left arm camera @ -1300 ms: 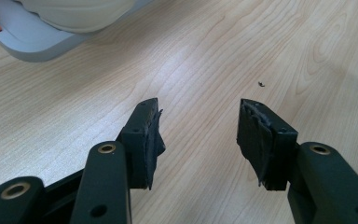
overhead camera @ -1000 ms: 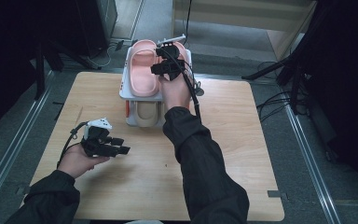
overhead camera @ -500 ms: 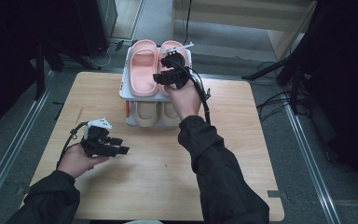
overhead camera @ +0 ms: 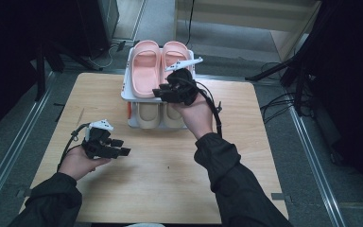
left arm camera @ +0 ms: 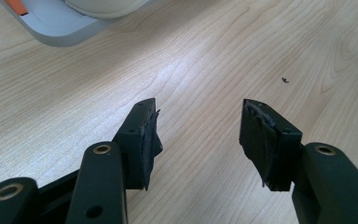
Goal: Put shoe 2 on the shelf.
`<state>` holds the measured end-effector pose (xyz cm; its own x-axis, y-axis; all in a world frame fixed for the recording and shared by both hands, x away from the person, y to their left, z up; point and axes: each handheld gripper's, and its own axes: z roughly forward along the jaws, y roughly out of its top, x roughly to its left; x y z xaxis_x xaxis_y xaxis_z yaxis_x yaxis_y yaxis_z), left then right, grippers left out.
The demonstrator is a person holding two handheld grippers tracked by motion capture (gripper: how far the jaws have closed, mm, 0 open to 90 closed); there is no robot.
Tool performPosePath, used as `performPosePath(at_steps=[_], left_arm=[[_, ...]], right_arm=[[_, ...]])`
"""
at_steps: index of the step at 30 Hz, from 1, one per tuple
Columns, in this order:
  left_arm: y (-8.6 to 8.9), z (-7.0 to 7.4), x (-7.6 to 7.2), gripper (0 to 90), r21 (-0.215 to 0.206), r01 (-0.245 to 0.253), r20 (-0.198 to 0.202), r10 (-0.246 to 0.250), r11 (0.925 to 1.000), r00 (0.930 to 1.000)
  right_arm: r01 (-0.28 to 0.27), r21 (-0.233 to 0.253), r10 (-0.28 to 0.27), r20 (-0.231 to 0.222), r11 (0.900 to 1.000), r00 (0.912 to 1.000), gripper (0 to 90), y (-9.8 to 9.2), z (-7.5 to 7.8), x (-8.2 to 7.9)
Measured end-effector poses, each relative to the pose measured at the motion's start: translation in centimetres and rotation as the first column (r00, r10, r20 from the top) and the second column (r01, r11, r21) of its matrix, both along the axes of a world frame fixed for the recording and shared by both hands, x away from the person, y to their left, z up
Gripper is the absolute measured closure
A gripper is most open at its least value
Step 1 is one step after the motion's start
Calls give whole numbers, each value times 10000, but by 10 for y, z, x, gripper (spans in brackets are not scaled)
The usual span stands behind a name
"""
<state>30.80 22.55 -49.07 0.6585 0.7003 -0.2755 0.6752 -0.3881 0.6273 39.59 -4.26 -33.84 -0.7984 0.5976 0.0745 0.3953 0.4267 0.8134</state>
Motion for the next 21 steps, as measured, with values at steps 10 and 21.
performPosePath(at_steps=[10,21], left_arm=[[1,0,-1,453,70,-21,32,21,10000,10000],[4,-1,-5,447,31,-154,35,153,9999,9999]], right_arm=[[-1046,-168,1052,433,9944,9935,625,-20,-19,-37],[-1379,-76,1377,-192,9904,9903,590,-44,-44,-53]])
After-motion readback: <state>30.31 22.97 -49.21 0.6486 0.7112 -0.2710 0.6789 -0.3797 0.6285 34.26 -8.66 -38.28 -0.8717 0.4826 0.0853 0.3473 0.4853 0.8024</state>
